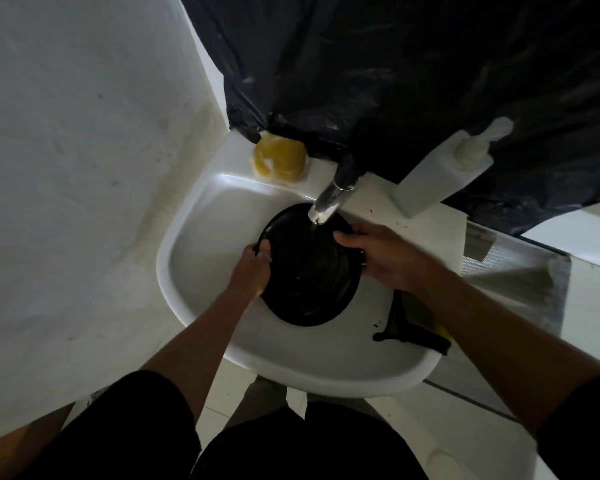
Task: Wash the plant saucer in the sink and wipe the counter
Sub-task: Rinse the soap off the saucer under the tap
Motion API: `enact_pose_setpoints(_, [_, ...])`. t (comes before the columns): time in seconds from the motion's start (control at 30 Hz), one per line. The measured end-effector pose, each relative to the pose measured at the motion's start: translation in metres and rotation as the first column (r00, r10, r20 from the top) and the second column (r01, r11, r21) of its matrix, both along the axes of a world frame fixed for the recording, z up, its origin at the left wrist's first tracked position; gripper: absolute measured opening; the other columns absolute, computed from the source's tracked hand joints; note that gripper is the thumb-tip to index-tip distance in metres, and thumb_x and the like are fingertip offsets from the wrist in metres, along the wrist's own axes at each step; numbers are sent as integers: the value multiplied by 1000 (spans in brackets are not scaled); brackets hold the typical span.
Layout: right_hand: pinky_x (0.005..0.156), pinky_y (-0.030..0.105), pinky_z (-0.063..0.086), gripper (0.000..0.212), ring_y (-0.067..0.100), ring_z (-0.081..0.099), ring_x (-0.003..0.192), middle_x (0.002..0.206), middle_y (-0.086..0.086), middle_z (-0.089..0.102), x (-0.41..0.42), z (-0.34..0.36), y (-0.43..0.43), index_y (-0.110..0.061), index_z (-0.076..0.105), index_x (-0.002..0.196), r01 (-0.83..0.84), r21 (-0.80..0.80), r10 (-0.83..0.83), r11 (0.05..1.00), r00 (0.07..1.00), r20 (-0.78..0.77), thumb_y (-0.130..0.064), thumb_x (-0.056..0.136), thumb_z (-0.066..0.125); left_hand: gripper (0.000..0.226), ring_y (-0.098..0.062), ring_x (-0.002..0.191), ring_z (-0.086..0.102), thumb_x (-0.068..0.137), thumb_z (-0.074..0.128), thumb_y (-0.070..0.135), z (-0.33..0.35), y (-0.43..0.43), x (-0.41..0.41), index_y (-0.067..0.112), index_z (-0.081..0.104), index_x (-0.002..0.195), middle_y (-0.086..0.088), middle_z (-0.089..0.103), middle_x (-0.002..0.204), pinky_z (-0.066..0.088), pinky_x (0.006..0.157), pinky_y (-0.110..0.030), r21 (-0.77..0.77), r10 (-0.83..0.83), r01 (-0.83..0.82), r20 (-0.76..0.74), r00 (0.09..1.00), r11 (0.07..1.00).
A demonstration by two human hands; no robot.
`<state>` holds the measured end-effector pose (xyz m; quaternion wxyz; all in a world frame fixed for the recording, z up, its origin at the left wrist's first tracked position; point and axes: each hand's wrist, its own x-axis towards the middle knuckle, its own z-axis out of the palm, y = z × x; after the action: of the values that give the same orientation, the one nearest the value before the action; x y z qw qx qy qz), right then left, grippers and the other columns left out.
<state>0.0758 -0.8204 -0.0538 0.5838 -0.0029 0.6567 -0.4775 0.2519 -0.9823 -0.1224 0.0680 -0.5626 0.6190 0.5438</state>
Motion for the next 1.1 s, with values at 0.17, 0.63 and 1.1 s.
enact_pose_setpoints(0.17, [81,37,57,31,23,71,92,103,7,74,3,24,16,-8,65,123,-1,-59,2,998,1000,18,-21,95,68,68,-34,136,51,105,30,62,4,21,-21,12,46,148,-16,53,148,39,117,-50,114,15,-11,-33,999,993])
enact_pose_setpoints(0.63, [88,42,55,26,30,66,102,118,14,70,-1,24,52,-12,65,123,68,11,-68,998,998,-10,-25,104,53,95,-35,141,39,85,37,89,28,55,-61,23,34,154,-11,43,148,34,115,-56,-147,-227,222,-12,974,964])
enact_pose_setpoints(1.1, [70,27,55,49,17,71,97,111,1,75,10,-12,24,-20,67,120,42,217,-13,975,991,-132,-54,85,72,106,-22,91,66,45,55,106,53,14,-40,17,62,103,1,68,95,56,85,-41,-164,-160,185,156,975,969])
